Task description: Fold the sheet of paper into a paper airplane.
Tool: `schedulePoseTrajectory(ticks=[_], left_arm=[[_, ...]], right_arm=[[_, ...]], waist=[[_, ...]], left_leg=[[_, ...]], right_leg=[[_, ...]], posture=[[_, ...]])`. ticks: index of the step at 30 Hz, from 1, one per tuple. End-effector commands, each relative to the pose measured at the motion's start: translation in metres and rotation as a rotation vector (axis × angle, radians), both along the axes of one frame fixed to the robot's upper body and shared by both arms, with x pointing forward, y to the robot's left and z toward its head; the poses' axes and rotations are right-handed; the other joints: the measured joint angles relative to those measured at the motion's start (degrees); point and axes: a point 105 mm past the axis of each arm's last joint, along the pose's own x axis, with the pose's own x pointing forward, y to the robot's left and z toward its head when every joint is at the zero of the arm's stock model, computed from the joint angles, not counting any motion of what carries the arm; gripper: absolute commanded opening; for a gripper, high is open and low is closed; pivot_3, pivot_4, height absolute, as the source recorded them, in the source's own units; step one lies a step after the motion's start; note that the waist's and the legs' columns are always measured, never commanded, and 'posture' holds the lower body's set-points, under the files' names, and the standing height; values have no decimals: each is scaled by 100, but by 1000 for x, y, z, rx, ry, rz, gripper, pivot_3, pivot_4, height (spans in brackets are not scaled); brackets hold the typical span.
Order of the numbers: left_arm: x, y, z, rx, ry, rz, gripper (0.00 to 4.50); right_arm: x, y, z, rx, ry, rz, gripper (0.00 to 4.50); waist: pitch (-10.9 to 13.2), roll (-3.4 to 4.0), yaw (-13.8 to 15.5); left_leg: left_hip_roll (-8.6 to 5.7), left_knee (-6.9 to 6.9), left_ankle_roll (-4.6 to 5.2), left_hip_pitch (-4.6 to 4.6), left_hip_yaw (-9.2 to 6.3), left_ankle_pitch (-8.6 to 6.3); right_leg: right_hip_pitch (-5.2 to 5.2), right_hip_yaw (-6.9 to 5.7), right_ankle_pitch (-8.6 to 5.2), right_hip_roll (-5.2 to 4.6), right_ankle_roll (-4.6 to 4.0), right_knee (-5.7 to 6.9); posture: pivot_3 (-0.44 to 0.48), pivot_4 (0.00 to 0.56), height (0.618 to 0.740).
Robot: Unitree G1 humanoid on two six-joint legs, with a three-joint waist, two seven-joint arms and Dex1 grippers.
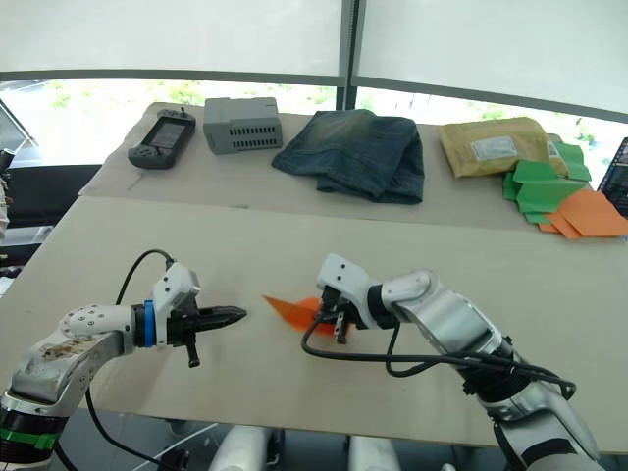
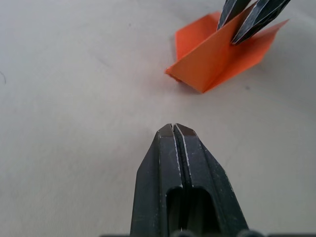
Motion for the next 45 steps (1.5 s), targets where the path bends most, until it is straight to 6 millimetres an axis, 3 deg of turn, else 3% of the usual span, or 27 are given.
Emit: schedulePoseTrajectory(ticks=[1,4,7,12,16,19,29,35,36,41,45], left_arm=[[-1,-10,25,-80,-71,-54,0],[-1,-16,37,-137,-85,-90,0],[0,-23,42,-148,-94,-127,0],[7,-30,41,-131,-96,-139,0],[12,-31,36,-109,-104,-128,0],[14,-33,35,-119,-105,-121,0],[23,-36,30,-106,-125,-95,0],[23,-35,28,-105,-128,-85,0],[23,-35,28,-107,-128,-85,0],[24,-36,31,-130,-124,-85,0],[24,-36,37,-166,-116,-87,0]], right_arm=[[2,-8,20,35,-34,-19,21],[13,-29,37,63,-67,-100,21],[28,-65,46,60,-105,-257,21],[55,-146,57,57,-184,-602,21],[81,-234,76,63,-361,-1077,21],[82,-265,76,79,-379,-1244,21],[100,-286,39,134,-249,-1255,21],[103,-290,32,153,-220,-1241,21],[103,-290,32,147,-223,-1232,643],[99,-293,47,163,-257,-1205,2326],[92,-295,74,206,-319,-1161,3741]], waist=[[0,0,1],[0,-1,19],[1,-1,33],[1,-2,21],[1,-2,2],[0,-1,-18],[1,0,-141],[1,0,-136],[1,0,-136],[0,2,-131],[0,4,-126]], left_leg=[[0,0,0,0,0,0],[-2,4,0,-1,-1,0],[-6,14,0,0,-4,0],[-9,16,0,0,0,0],[-10,17,1,1,2,1],[-10,19,1,1,7,1],[-17,19,6,3,8,4],[-17,19,6,3,8,4],[-18,19,6,2,8,4],[-18,19,6,3,8,4],[-18,19,6,3,8,4]], right_leg=[[1,0,0,0,0,0],[3,0,1,0,2,0],[12,-1,4,-2,9,-2],[14,3,6,-2,15,-4],[12,9,8,3,16,0],[9,15,10,3,20,1],[15,28,18,3,33,-2],[15,29,19,2,33,-3],[15,29,19,2,33,-3],[15,30,20,2,34,-1],[15,29,19,1,34,-1]], posture=[[0,150,716],[0,150,716],[0,150,716],[0,150,716],[0,150,716],[0,150,716],[0,150,716],[0,150,716],[0,150,716],[0,150,716],[0,150,716]])
